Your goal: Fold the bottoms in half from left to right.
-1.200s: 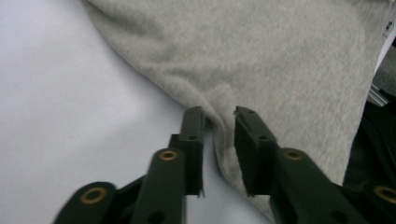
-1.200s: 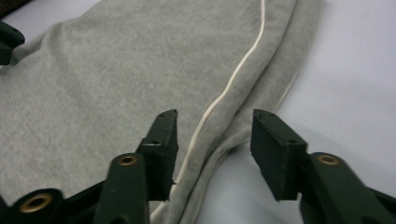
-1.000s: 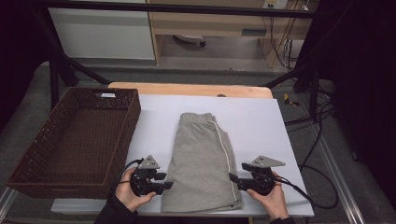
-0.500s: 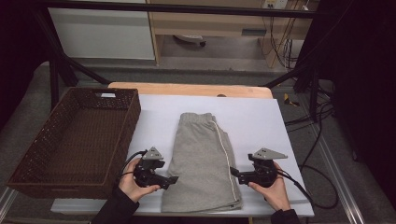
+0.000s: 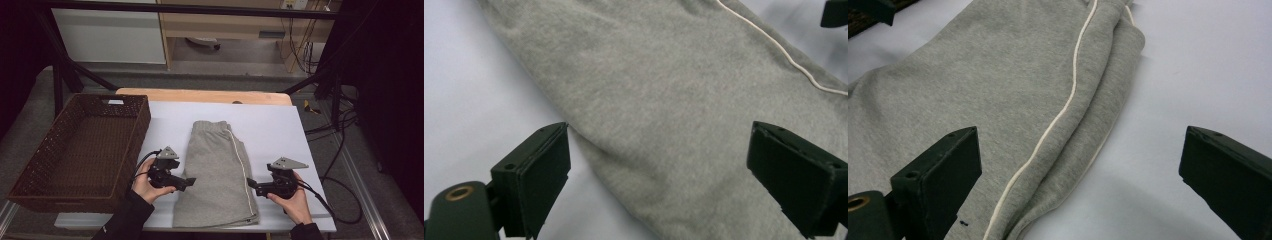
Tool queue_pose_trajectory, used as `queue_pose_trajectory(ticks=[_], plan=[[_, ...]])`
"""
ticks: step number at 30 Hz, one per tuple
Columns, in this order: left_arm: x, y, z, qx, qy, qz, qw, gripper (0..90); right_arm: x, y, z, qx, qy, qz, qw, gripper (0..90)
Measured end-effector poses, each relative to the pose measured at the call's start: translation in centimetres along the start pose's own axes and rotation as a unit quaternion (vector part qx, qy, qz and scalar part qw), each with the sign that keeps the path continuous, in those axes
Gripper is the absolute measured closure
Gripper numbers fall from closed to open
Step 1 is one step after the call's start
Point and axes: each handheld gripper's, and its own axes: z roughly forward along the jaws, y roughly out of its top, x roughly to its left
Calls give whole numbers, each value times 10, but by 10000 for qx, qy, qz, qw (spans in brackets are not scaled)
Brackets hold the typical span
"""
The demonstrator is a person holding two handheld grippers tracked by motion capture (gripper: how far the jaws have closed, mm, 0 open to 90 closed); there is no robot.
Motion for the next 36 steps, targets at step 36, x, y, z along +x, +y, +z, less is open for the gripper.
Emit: queue_pose_trajectory(ticks=[36], plan=[[36,53,18,-94,313,-206,9993,105,3,-2,-4,39,75,-6,10000,37]])
